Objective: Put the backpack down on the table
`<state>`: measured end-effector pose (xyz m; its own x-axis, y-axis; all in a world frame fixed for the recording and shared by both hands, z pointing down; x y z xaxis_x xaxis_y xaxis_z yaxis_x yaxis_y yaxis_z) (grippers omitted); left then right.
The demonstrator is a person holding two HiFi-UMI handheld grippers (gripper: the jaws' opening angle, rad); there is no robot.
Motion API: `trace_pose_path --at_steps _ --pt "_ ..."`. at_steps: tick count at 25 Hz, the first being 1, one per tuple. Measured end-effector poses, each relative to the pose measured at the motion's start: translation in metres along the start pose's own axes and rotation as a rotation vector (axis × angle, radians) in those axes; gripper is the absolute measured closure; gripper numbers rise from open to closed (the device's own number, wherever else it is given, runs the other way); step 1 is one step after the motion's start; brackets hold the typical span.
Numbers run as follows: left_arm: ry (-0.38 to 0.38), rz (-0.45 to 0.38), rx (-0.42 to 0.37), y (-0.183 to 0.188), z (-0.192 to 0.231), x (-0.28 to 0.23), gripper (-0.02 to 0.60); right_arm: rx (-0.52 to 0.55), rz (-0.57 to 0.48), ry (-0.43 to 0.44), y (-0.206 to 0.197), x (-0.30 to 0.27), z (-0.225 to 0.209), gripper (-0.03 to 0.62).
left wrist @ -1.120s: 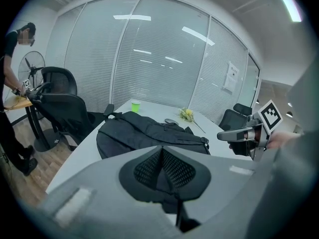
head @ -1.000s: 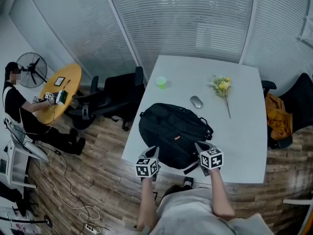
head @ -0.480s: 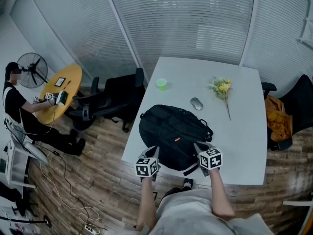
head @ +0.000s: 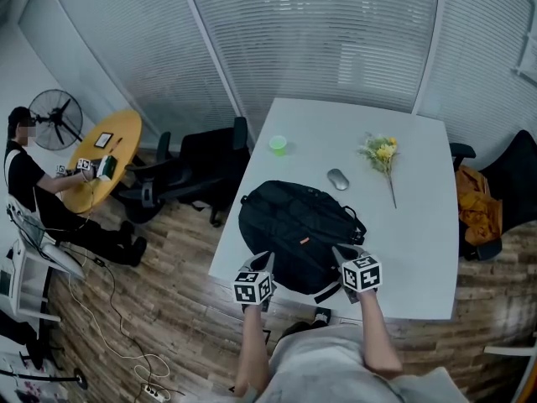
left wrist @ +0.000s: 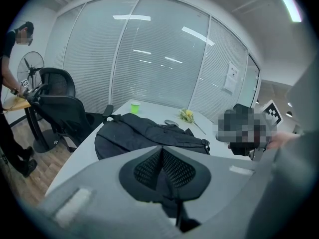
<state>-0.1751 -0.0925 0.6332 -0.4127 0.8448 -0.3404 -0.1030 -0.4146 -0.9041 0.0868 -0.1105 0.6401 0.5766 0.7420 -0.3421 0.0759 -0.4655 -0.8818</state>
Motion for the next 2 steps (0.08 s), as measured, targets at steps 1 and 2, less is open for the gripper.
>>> trace_pose_path --at_steps 1,2 --pt "-0.002 0.001 0.000 0.0000 -0.0002 -0.0012 0.580 0.000 0.000 0.001 -0.0003 -0.0005 -0.0005 0.595" --pt "-0.004 0.002 0.000 -0.0001 -0.0005 -0.0023 0.580 -0.001 0.001 0.001 -0.0006 -0.0009 -0.0010 0.595"
Point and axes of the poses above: the fingertips, and each gripper's own axes: x backward along the fingers, z to its left, y out of its top, the point moved 7 cm from there along x, backward along the fingers, and after that the axes turned 13 degrees about -z, right-handed, at the moved point
